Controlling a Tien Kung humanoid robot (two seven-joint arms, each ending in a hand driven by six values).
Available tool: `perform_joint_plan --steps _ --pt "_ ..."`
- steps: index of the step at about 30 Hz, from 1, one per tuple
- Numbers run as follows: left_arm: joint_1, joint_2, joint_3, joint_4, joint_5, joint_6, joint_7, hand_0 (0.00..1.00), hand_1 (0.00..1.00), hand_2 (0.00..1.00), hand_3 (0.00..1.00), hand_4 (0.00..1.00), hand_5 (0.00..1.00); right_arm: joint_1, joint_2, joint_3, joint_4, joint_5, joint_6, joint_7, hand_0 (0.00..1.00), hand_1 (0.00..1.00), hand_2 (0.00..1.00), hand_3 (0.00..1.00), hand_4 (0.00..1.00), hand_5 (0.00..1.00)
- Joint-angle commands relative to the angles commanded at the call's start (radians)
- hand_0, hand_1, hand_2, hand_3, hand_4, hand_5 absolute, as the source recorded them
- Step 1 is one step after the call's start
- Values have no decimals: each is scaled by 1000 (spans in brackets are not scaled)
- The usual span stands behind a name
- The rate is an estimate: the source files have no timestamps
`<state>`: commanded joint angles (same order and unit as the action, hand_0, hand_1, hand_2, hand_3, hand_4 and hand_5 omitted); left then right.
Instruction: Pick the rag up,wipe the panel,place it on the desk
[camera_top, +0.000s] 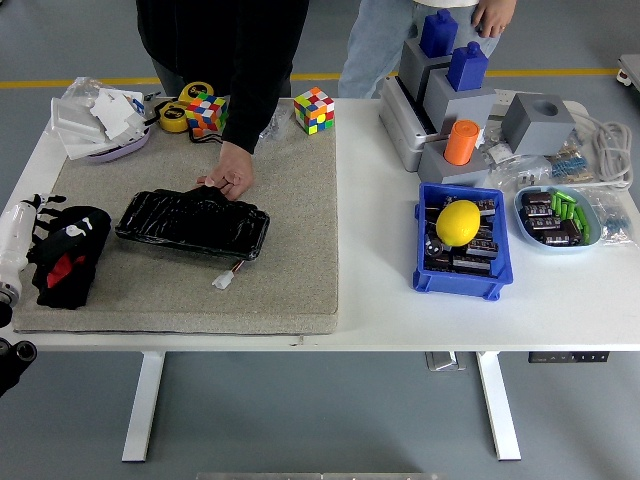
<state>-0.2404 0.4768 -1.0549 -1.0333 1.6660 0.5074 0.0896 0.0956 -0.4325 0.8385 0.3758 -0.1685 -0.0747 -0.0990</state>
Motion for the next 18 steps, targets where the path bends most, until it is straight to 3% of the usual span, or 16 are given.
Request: perform_joint_plan --steps 18 --pt "-5 -4 17 6 31 2 26 400 608 708 793 998 853 0 -1 8 3 -1 2 1 723 650 678 628 998 602"
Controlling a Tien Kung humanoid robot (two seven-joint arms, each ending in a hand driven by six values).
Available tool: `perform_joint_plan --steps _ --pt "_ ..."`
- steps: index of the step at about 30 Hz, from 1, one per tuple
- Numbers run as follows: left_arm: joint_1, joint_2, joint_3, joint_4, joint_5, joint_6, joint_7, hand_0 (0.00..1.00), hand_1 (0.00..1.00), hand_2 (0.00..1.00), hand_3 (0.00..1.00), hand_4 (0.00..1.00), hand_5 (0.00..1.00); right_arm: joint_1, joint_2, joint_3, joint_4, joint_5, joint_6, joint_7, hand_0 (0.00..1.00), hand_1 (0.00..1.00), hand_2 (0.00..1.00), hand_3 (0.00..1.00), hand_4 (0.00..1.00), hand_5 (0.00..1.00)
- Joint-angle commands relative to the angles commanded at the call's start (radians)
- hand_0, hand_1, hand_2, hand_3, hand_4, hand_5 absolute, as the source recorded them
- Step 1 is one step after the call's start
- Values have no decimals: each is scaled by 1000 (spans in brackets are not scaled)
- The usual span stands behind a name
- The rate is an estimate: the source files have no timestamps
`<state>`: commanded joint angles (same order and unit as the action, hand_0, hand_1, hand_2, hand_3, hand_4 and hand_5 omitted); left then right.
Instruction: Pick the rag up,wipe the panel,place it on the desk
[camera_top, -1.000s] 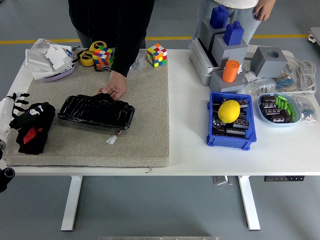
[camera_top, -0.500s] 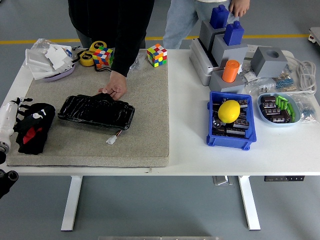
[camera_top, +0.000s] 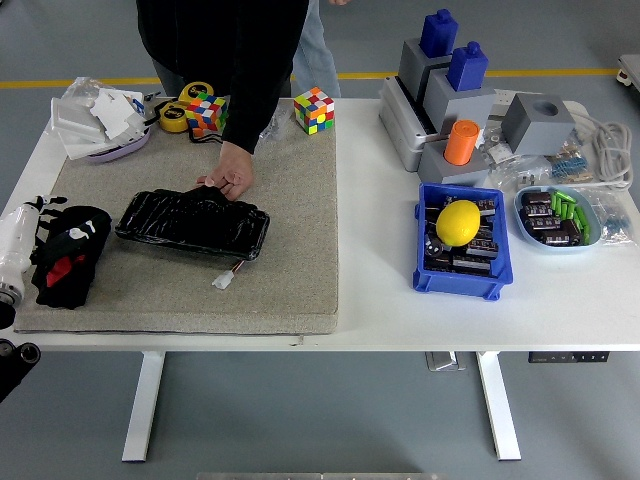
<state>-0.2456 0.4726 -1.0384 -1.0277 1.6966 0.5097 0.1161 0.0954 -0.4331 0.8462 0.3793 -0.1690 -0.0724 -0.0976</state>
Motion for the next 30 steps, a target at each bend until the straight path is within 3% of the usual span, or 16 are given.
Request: perform_joint_plan --steps 10,11,16,17,22,23,30 --pt "-3 -6 10 9 21 1 17 402 612 711 794 998 815 1 0 4 4 -3 0 1 723 648 678 630 998 608" --pt "-3 -6 10 9 23 1 18 403 612 712 795 998 684 2 0 5 4 -3 0 1 723 648 678 632 998 613" --pt "-3 -7 10 8 35 3 24 403 612 712 795 998 684 2 -1 8 6 -4 -1 3 723 648 678 632 998 613" --pt "-3 -7 11 9 36 3 24 402 610 707 791 998 565 2 -1 8 6 -4 -1 3 724 648 678 632 998 618" --pt "-1 -10 14 16 48 10 31 402 610 707 791 998 565 2 0 9 5 -3 -2 4 724 648 678 632 998 618" --pt "-1 -10 14 17 53 11 35 396 601 705 792 998 368 2 0 10 5 -3 -2 4 724 648 678 634 998 620" --pt "1 -13 20 26 61 11 44 397 603 705 793 998 350 3 -1 13 5 -4 -3 4 724 649 677 634 998 623"
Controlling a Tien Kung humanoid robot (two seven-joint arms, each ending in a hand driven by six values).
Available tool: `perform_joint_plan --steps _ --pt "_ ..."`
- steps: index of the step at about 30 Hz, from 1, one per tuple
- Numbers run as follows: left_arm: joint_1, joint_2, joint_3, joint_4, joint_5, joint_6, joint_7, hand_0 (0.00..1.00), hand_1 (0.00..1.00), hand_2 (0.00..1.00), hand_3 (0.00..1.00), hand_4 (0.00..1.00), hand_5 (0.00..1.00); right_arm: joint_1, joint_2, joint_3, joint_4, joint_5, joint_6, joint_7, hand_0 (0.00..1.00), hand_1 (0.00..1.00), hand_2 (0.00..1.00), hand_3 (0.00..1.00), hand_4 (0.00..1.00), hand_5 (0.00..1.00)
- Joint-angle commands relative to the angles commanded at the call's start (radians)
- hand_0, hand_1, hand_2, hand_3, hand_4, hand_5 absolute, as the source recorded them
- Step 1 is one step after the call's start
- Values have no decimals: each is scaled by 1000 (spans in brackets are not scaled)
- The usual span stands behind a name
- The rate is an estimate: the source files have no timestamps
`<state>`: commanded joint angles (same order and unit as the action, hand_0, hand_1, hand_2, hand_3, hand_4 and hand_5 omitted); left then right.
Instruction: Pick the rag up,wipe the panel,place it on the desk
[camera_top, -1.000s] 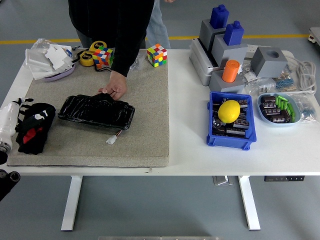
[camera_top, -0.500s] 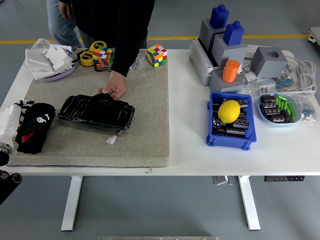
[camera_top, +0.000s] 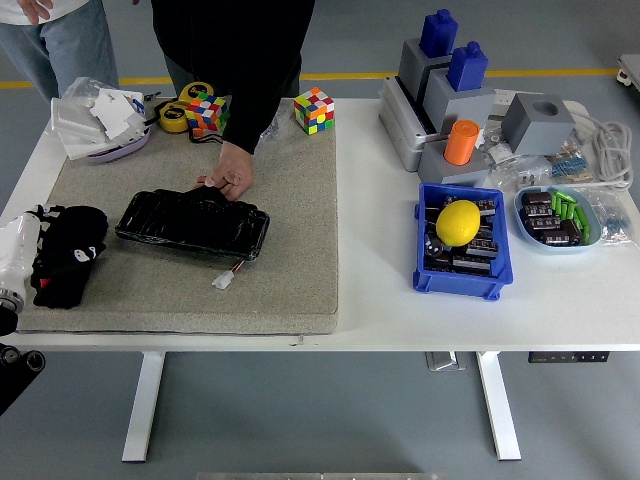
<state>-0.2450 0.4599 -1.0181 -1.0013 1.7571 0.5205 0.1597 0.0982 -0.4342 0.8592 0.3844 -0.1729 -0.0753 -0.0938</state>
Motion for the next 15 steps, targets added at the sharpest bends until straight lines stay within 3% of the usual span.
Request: perform_joint_plan --steps 10,11,15 --pt "-3 -4 12 -4 -8 10 -7 376 584 702 790 998 334 -1 -2 -4 0 1 -2 2 724 649 677 635 998 624" --pt "-2 -4 12 -5 -10 13 -10 339 486 661 771 998 306 -1 -2 -4 0 2 -2 2 724 651 677 635 998 625" --pt "-2 -3 12 -5 -13 25 -18 339 486 661 771 998 306 -2 -3 -4 -1 2 -2 1 724 651 677 635 998 625"
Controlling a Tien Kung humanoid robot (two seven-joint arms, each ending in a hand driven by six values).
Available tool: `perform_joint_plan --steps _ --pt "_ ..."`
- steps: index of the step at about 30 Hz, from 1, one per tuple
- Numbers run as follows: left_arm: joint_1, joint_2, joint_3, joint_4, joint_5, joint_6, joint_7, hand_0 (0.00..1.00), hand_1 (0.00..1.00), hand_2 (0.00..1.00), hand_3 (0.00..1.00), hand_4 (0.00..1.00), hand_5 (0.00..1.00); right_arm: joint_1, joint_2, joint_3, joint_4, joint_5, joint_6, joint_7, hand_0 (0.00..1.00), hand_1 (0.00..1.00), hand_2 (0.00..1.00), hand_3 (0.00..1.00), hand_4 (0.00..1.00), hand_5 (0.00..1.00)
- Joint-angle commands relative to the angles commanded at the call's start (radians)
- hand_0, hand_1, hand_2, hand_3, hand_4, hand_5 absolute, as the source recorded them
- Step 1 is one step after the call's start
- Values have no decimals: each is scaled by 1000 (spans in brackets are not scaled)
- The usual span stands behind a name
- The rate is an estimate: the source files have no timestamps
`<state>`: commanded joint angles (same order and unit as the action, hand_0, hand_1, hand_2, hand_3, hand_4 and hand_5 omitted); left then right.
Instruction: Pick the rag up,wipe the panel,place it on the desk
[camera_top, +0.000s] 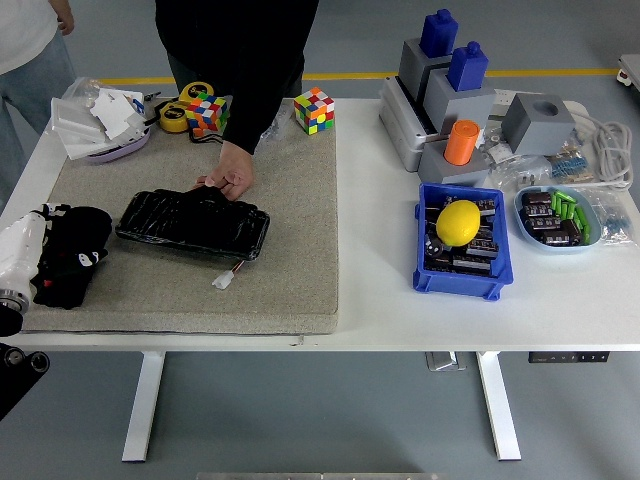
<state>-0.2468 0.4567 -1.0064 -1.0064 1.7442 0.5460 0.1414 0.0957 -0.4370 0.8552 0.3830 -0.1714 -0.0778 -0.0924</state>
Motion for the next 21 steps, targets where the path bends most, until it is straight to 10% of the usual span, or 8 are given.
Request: perform_joint_plan --steps 7,8,13,14,19,21 --pt "8 9 -20 -21 -13 -23 7 327 465 626 771 989 316 2 -1 -7 -5 4 3 -5 724 652 679 636 998 626" --pt "9 10 -23 -27 -14 -27 7 350 547 683 789 998 628 2 -1 -7 -6 4 3 -6 724 649 678 636 998 626" --pt "14 25 -42 -69 -9 -36 -1 350 547 683 789 998 628 3 0 -13 -9 10 5 -5 724 649 678 636 998 626" --pt "14 28 -48 -78 -3 -39 3 372 577 689 790 998 799 4 0 -14 -9 8 5 -5 723 642 678 635 998 626" --pt "18 39 -63 -107 2 -49 10 372 577 689 790 998 799 4 0 -15 -10 11 6 -5 723 642 678 635 998 626" --pt "19 44 -69 -119 10 -52 15 382 599 701 798 998 943 3 1 -16 -11 11 6 -5 724 639 677 635 998 626"
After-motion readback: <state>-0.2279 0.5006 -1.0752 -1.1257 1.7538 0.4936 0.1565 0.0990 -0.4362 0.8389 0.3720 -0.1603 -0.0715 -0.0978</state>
